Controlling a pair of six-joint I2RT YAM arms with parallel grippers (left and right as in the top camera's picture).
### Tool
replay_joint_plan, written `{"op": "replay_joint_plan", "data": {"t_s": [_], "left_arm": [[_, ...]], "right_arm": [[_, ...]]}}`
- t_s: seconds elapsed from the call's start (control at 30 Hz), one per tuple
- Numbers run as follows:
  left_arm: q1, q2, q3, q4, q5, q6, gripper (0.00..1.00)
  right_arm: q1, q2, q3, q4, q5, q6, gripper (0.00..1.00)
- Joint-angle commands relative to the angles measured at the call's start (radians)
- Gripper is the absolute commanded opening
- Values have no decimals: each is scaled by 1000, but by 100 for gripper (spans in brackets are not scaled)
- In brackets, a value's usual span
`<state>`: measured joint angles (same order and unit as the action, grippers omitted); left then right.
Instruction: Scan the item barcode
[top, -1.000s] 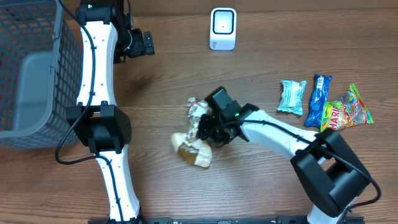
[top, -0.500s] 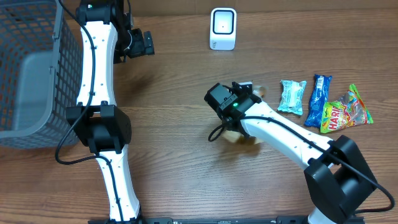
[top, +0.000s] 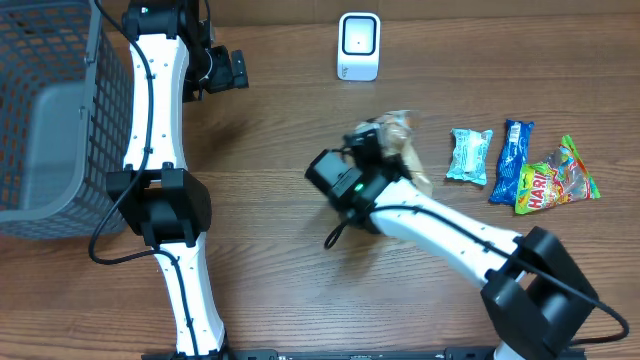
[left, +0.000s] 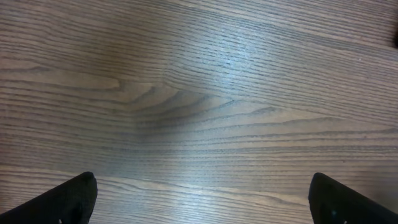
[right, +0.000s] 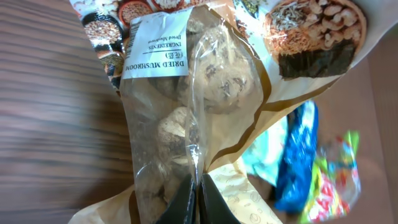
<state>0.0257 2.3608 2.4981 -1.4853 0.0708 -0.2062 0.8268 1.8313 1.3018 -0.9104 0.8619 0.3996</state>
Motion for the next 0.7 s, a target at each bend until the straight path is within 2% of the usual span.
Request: {"op": "replay_joint_plan", "data": {"t_s": [0.0, 0.33, 0.47, 0.57, 0.67], "left_arm": [[-8, 2, -8, 1, 6, 19, 100], [-8, 2, -8, 1, 7, 19, 100], [-8, 2, -8, 1, 6, 19, 100], [-8, 2, -8, 1, 6, 19, 100], [-8, 2, -8, 1, 6, 19, 100]], "right_arm": [[56, 24, 26, 28, 63, -115, 4], [140, 163, 26, 91, 423, -251, 4], [171, 166, 26, 170, 433, -323, 4], [199, 166, 26, 209, 380, -325, 4], [236, 167, 26, 229, 278, -319, 13]]}}
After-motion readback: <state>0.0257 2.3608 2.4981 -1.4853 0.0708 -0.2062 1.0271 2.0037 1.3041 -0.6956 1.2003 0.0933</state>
